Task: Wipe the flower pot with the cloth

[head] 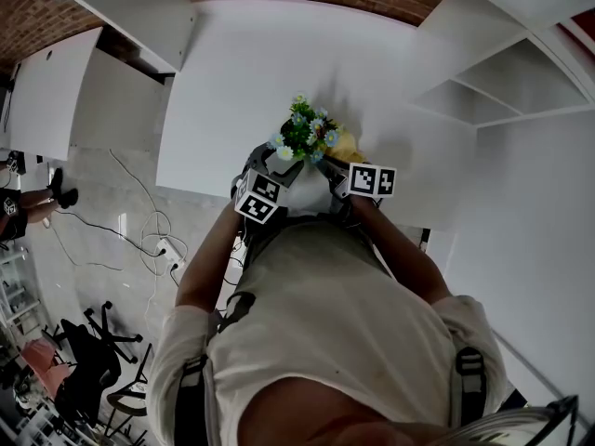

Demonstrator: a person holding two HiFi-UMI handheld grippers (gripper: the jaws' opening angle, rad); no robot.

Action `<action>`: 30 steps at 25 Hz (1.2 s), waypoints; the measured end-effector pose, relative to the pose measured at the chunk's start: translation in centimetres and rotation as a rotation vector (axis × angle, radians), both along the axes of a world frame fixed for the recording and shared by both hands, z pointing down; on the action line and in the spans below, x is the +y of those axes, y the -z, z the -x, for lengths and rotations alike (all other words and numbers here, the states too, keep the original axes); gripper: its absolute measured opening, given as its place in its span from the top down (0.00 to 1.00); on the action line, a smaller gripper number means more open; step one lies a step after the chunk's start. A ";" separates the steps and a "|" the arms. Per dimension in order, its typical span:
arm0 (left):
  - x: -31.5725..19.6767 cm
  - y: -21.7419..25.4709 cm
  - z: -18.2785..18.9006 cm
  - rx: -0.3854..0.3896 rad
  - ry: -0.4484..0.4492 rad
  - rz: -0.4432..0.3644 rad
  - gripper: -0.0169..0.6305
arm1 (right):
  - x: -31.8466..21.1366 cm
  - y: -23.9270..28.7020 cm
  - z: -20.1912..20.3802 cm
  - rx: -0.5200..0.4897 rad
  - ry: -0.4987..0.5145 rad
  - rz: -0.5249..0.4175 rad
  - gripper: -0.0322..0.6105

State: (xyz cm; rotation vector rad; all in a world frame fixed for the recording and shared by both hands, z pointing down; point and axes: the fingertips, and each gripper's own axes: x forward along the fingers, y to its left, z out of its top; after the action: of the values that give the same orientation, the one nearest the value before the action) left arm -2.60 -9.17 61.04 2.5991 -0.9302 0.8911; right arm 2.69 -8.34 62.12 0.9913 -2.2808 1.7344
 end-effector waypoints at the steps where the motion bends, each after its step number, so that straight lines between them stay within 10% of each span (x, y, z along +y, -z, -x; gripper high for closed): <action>1: 0.3 0.0 -0.3 -0.003 -0.012 -0.003 0.55 | 0.5 -0.2 0.4 -0.005 0.012 0.008 0.85; 15: -2.3 0.6 4.7 -0.048 -0.044 0.025 0.50 | -1.5 0.6 -1.7 -0.008 -0.049 -0.021 0.85; 21: -2.3 -1.5 2.4 -0.077 -0.147 0.085 0.49 | -2.1 0.6 -1.7 0.009 -0.044 -0.032 0.85; 30: -0.9 -1.8 0.9 -0.030 -0.066 0.072 0.49 | -0.8 -0.1 -0.5 0.018 0.002 -0.019 0.85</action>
State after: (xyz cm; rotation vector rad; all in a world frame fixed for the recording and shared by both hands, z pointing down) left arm -3.53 -10.03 62.81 2.5758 -0.8089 0.9639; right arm 3.20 -9.12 62.25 1.0026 -2.2906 1.6999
